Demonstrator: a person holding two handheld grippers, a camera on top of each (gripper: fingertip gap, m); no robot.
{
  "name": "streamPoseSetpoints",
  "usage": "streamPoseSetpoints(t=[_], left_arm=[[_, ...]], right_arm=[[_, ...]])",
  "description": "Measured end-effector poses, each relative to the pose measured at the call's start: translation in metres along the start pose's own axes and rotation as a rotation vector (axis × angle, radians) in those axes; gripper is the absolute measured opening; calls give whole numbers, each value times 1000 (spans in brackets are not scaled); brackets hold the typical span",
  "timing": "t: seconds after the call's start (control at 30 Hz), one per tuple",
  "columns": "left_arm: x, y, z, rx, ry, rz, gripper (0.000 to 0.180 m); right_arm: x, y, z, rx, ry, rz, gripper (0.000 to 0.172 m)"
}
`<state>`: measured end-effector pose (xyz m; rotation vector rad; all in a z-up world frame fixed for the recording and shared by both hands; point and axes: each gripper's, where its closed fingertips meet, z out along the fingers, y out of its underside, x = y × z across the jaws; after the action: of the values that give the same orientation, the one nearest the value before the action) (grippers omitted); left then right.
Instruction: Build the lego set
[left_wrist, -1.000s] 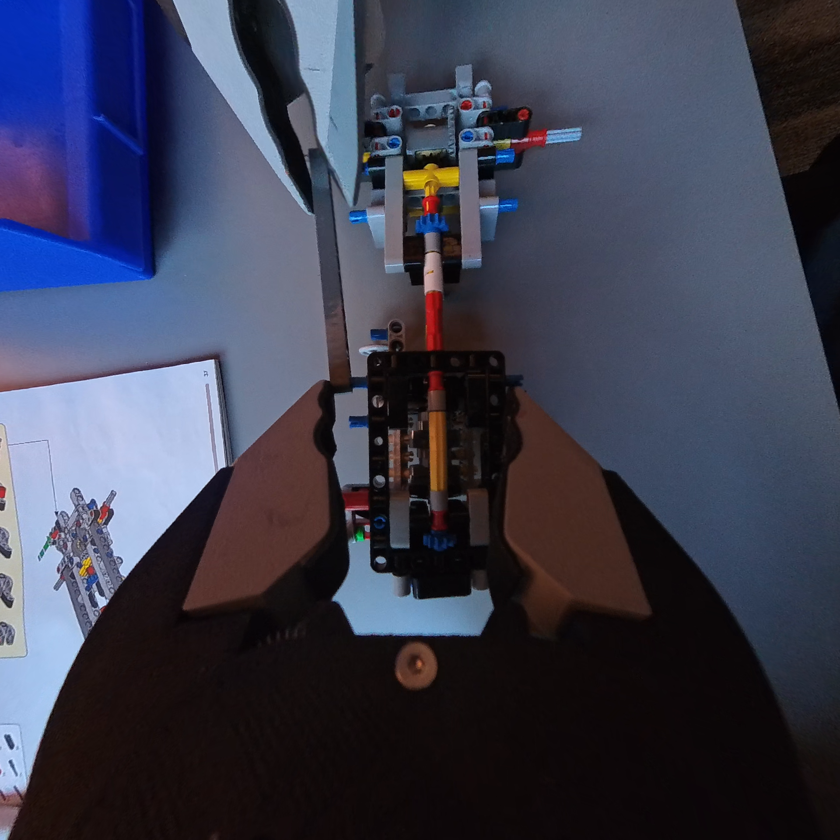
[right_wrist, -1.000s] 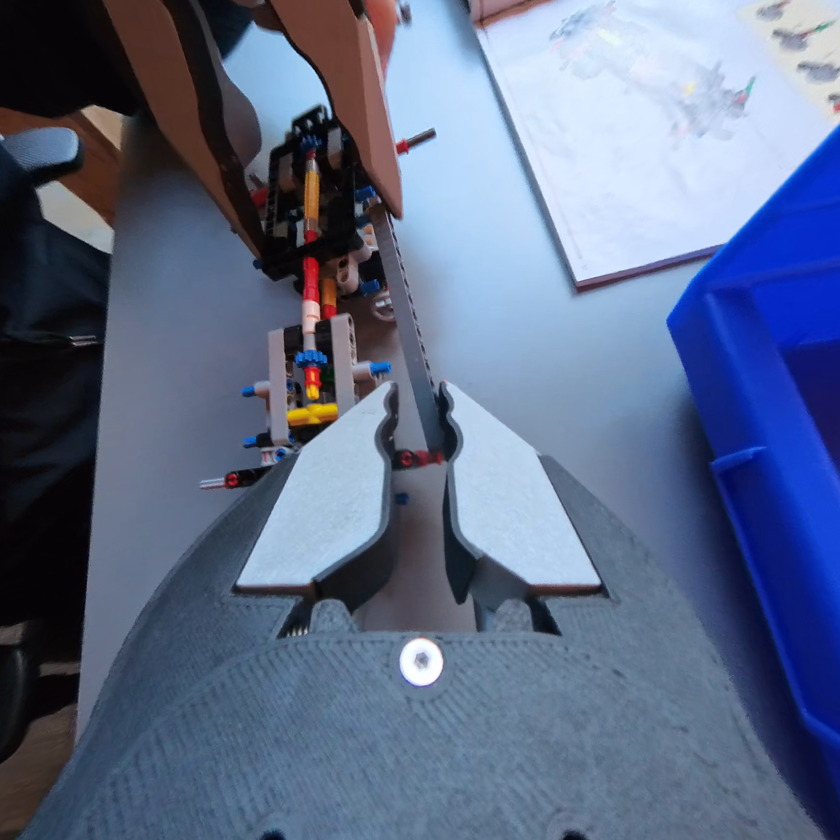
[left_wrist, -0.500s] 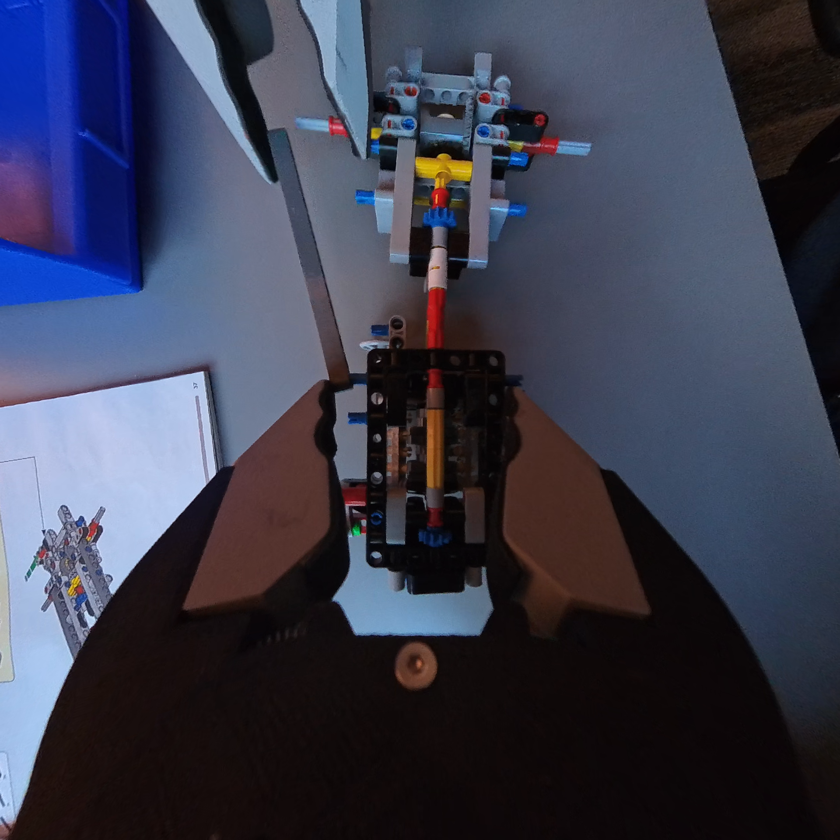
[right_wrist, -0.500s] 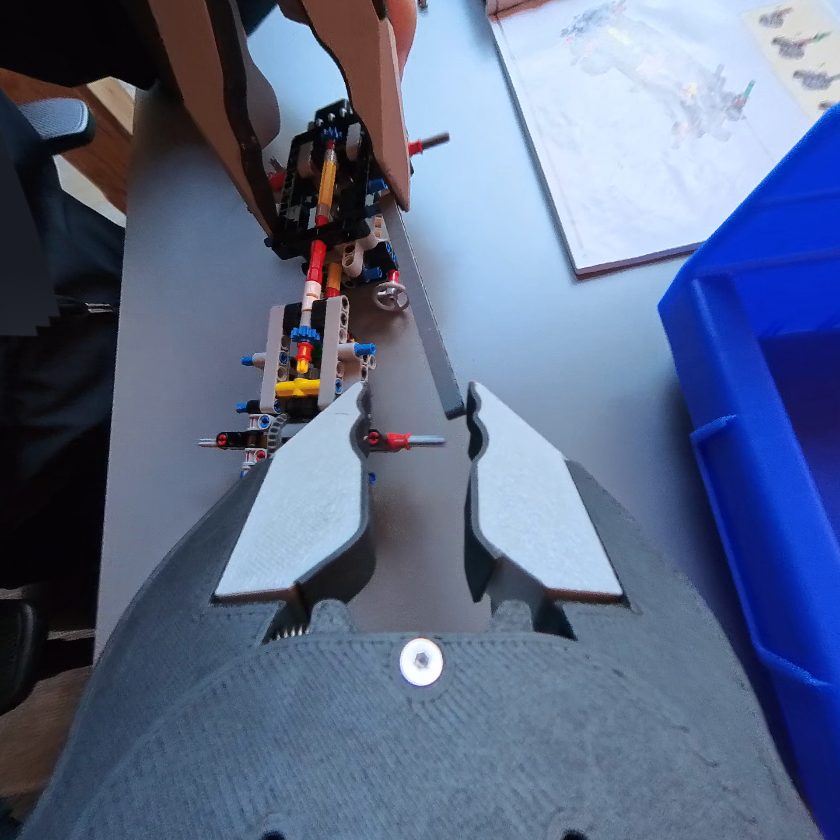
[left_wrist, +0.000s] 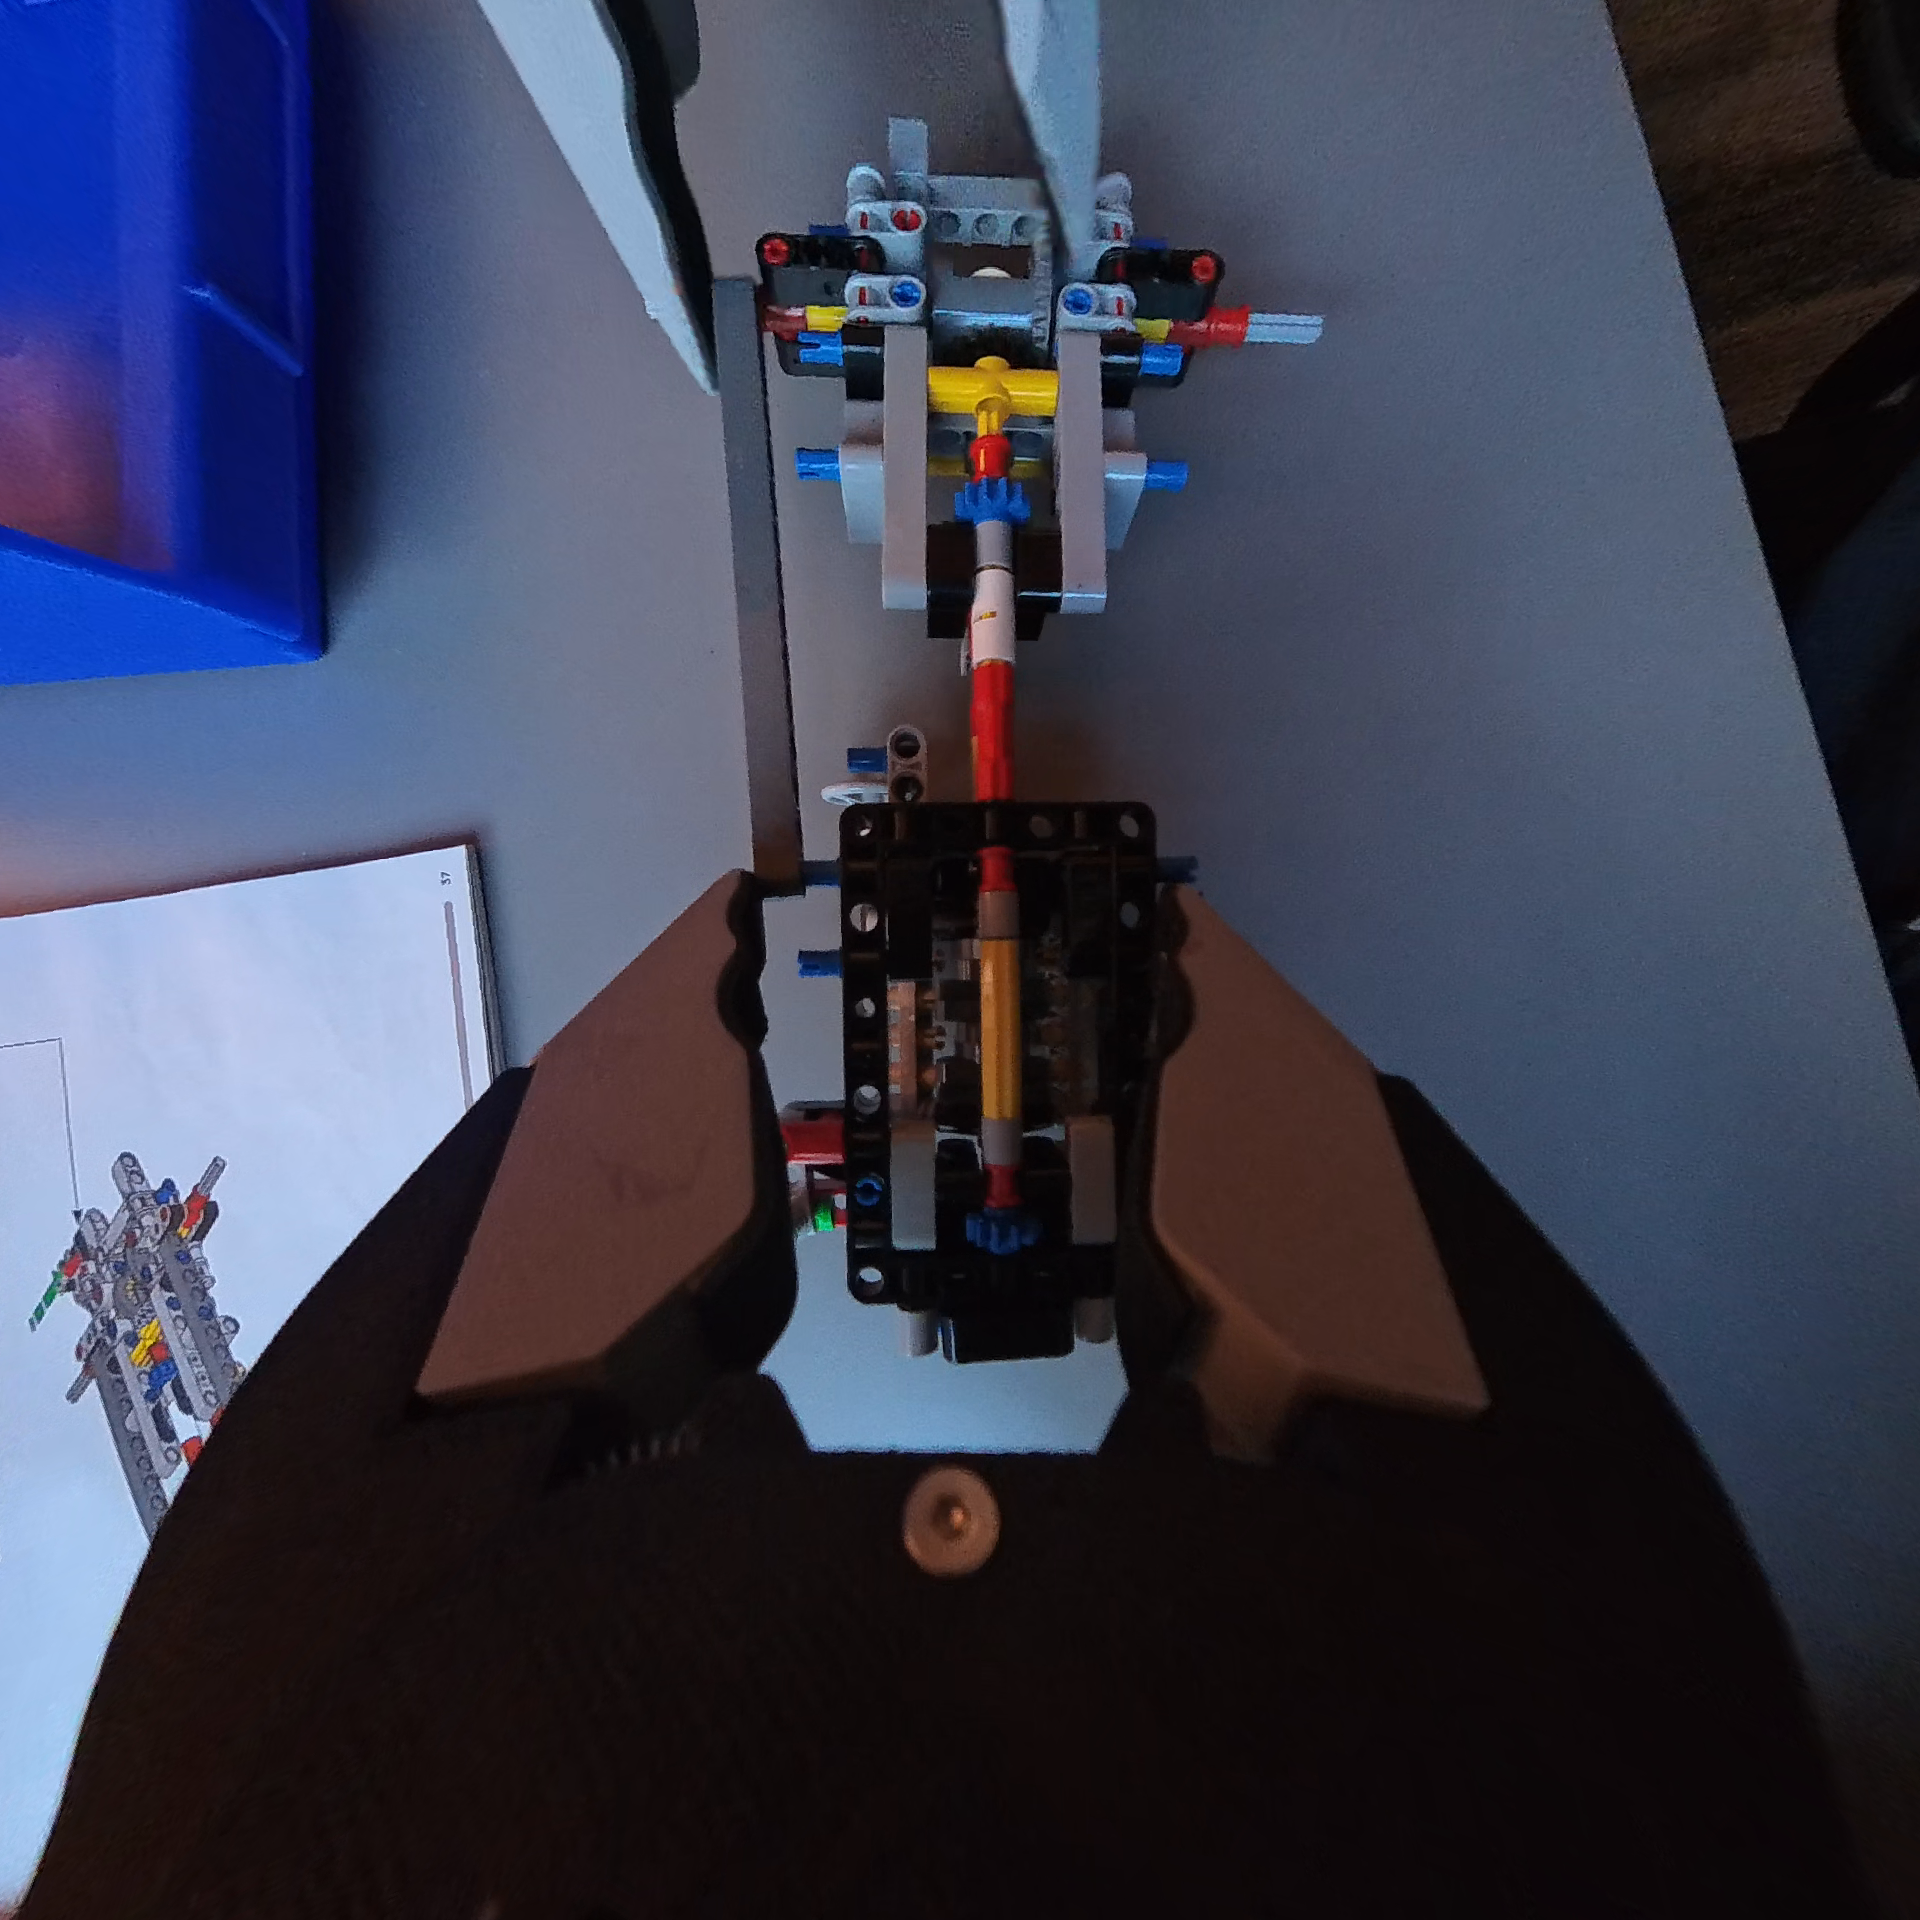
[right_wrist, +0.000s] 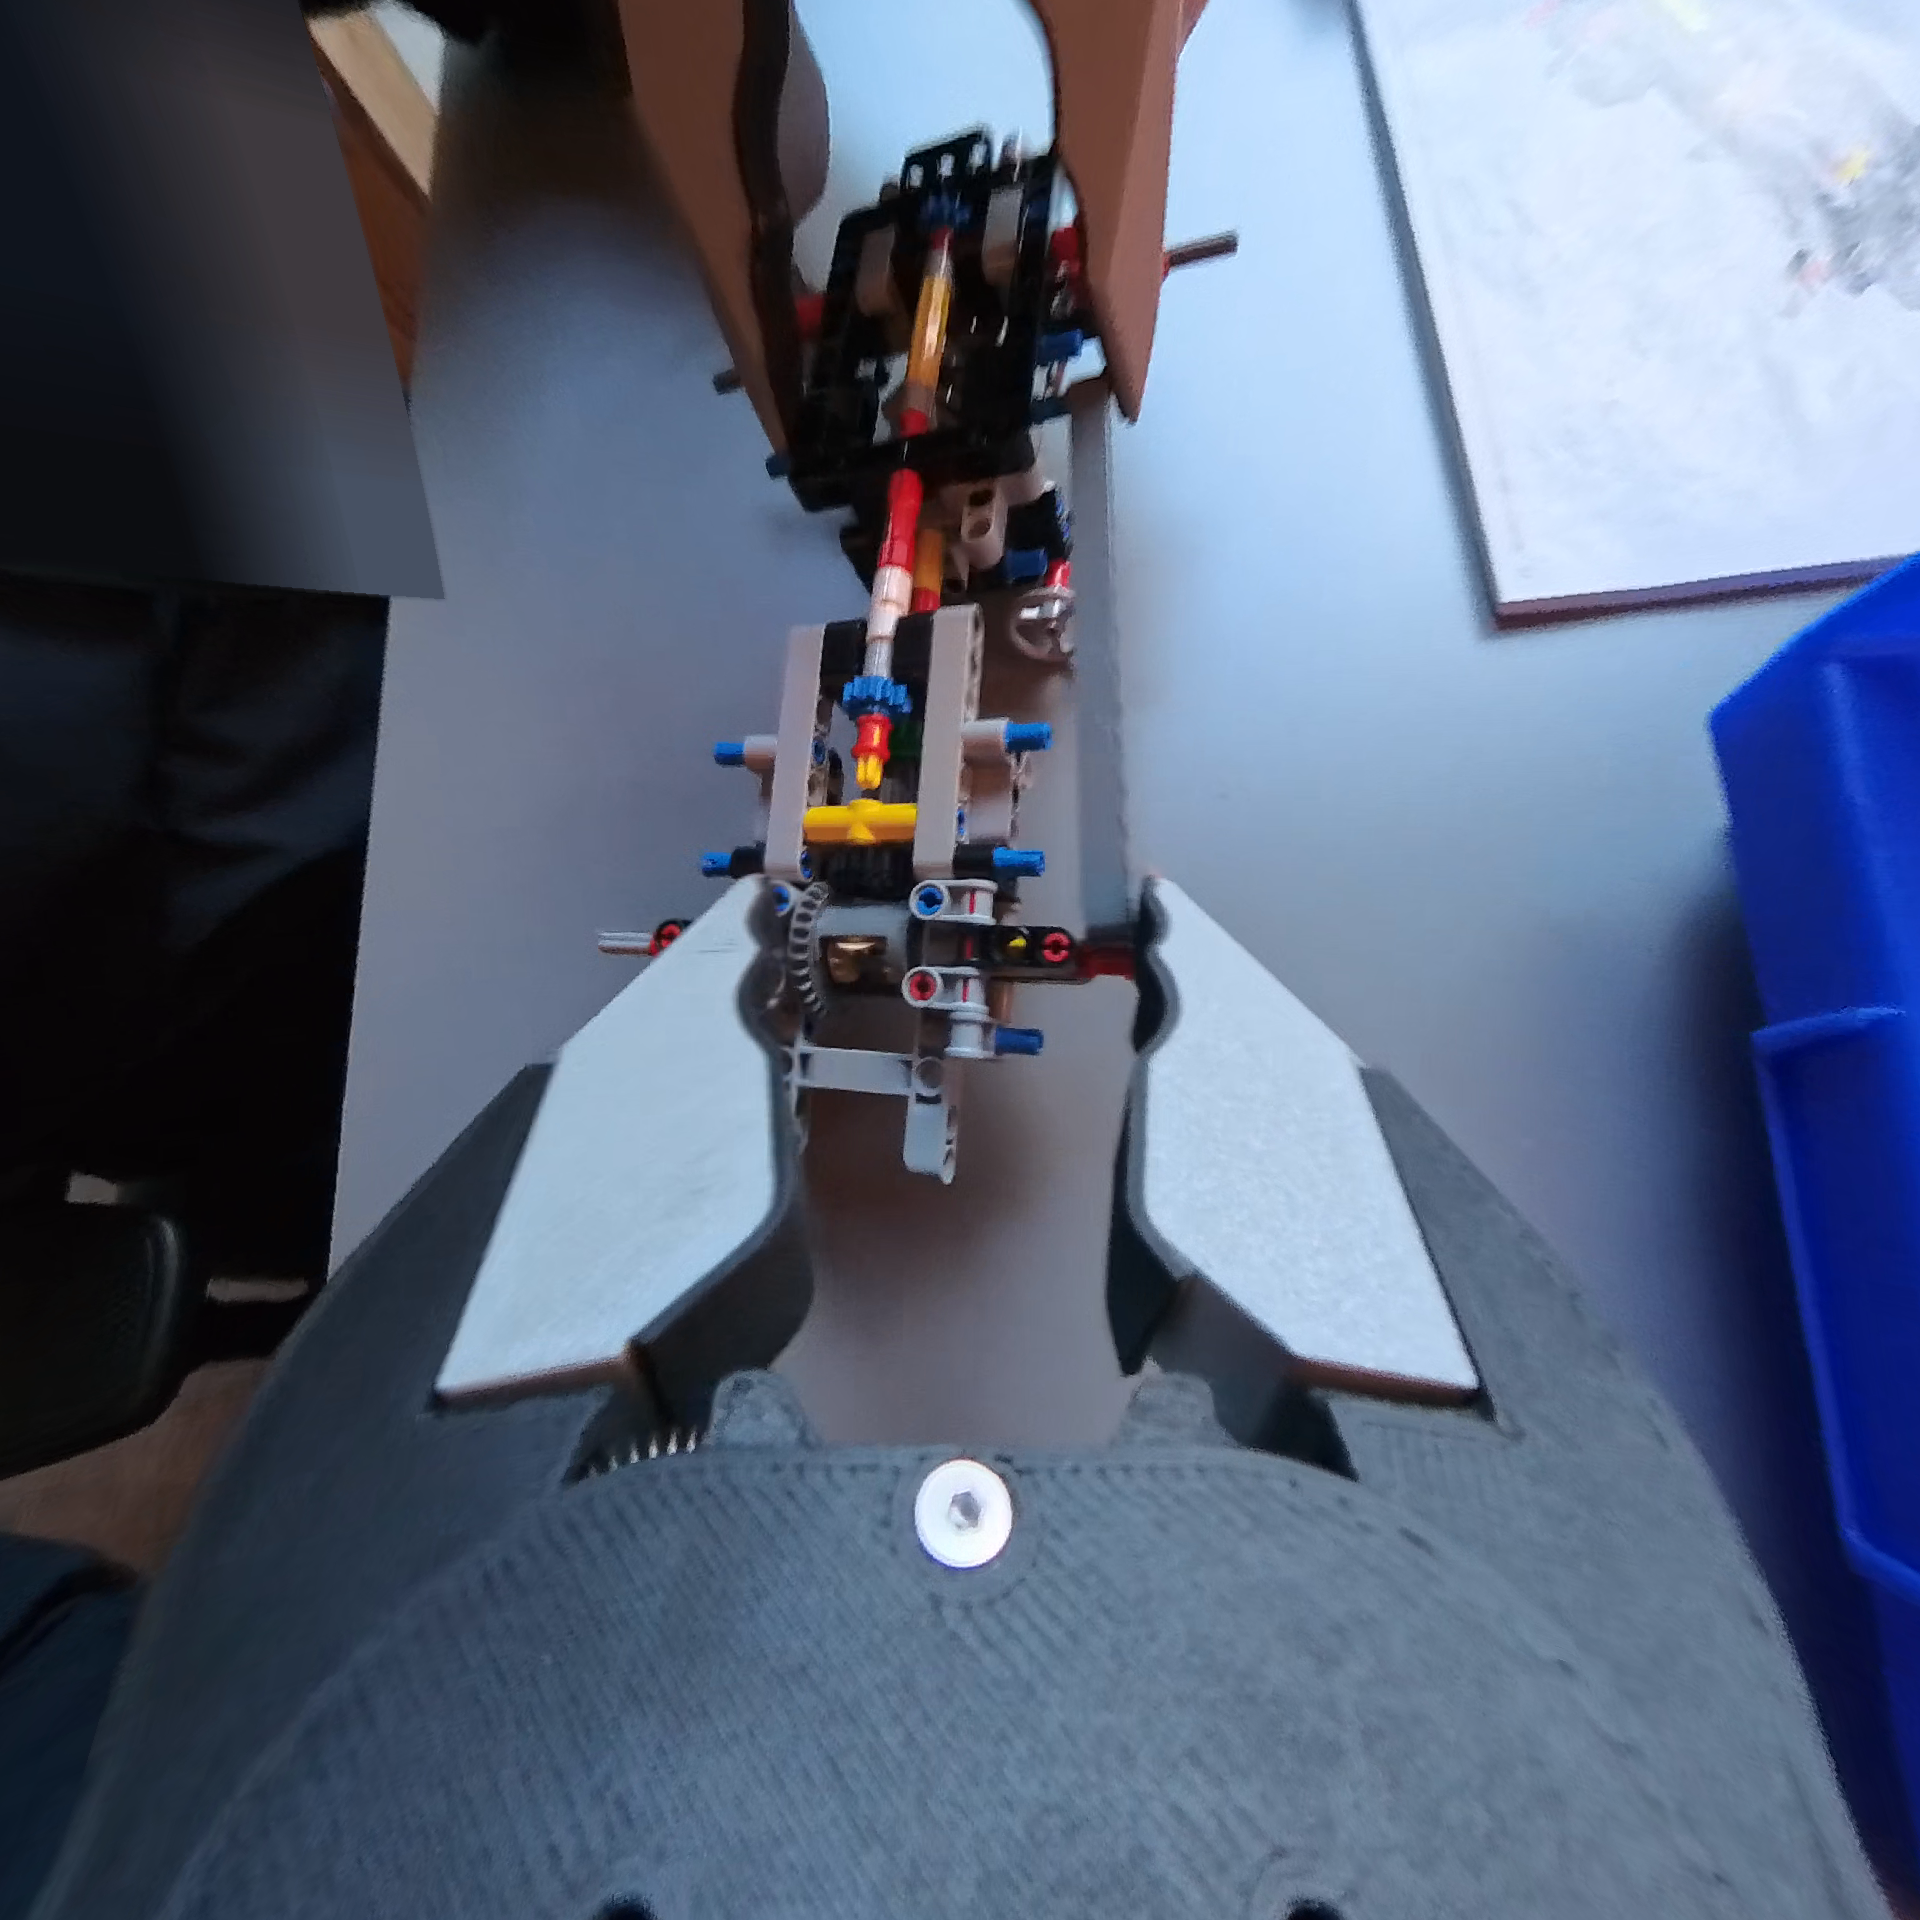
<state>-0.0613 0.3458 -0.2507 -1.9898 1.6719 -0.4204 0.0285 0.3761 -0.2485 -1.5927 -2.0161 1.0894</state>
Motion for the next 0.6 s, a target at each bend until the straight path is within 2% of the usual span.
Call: streamPoseSetpoints(t=[0.13,0.27,0.6], left_arm=[[0,0,0,1,3,-4,74],[0,1,0,0,6,-8,74],[-1,0,1,0,4,-13,74]], right_arm=[[-4,4,7,-60,28,-41,73],[-3,-1,3,-51,79,-83,67],[-10,2,6,-82,44,-24,75]])
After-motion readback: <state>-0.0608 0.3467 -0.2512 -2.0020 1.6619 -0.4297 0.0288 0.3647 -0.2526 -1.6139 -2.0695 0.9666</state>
